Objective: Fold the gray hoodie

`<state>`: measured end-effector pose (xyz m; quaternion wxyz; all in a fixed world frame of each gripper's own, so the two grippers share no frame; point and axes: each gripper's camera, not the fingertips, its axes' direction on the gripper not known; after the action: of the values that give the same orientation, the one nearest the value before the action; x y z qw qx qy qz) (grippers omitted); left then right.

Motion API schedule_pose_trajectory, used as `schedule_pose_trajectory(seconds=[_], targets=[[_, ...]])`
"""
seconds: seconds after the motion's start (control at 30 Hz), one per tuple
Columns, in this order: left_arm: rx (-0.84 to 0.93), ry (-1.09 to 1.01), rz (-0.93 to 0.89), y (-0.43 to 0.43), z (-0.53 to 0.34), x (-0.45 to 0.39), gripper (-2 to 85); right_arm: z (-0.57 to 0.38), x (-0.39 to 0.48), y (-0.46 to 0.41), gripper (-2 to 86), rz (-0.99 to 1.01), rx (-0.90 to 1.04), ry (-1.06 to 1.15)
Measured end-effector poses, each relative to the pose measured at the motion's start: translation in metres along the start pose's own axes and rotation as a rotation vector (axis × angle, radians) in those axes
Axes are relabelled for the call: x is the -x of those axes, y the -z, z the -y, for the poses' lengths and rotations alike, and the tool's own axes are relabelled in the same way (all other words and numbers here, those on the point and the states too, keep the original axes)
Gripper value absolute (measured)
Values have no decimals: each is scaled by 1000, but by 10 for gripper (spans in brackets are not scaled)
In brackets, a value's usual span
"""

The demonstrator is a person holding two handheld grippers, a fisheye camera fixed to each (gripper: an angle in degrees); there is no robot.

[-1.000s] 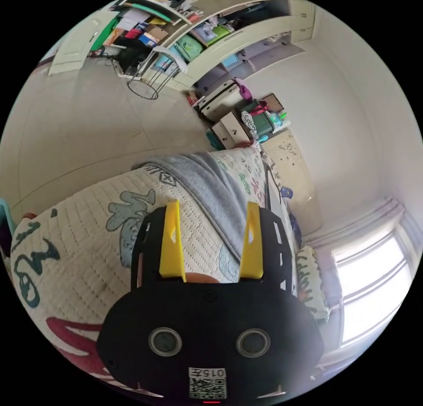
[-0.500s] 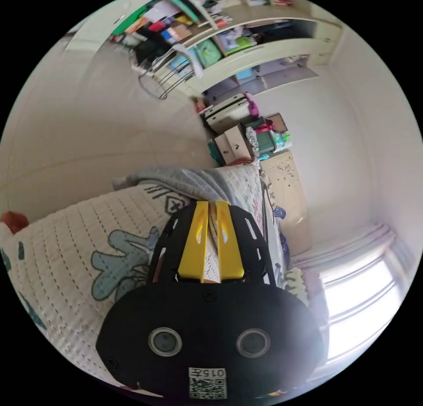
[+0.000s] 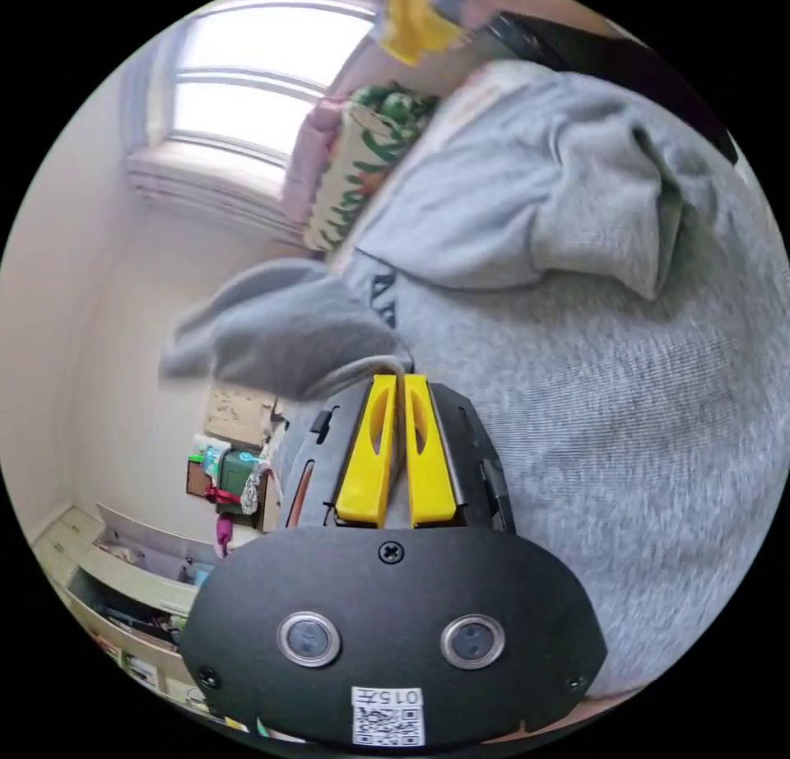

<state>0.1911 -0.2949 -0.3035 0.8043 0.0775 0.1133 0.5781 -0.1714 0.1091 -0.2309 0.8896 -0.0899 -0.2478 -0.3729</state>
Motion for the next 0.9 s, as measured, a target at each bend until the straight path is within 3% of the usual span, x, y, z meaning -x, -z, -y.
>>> schedule_pose_trajectory(seconds=[0.17,0.27,0.4,0.5,0.57,0.63,0.73,0.9], targets=[[-4,-13,22,-8,2,-67,7,57,-20,-33,91,-216,19,83],[-5,-12,25,-13,-1,-95,7,102,-63,-55,105,-226,57,82],[-9,-16,36,-20,-8,-124,7,142,-143,-84,144,-247,165,-104],[-8,-25,47,-26,-16,-143,8,143,-209,-87,175,-164,199,-345],[-4,-31,56,-30,-23,-154,9,134,-245,-86,145,15,190,-485],[-1,-22,49,-35,-29,-158,11,133,-261,-86,100,150,201,-527],[2,48,5,-41,-43,-150,20,134,-268,-59,30,157,148,-535],[-140,352,-61,-11,-108,-78,56,116,-265,38,-1,241,-58,-557]])
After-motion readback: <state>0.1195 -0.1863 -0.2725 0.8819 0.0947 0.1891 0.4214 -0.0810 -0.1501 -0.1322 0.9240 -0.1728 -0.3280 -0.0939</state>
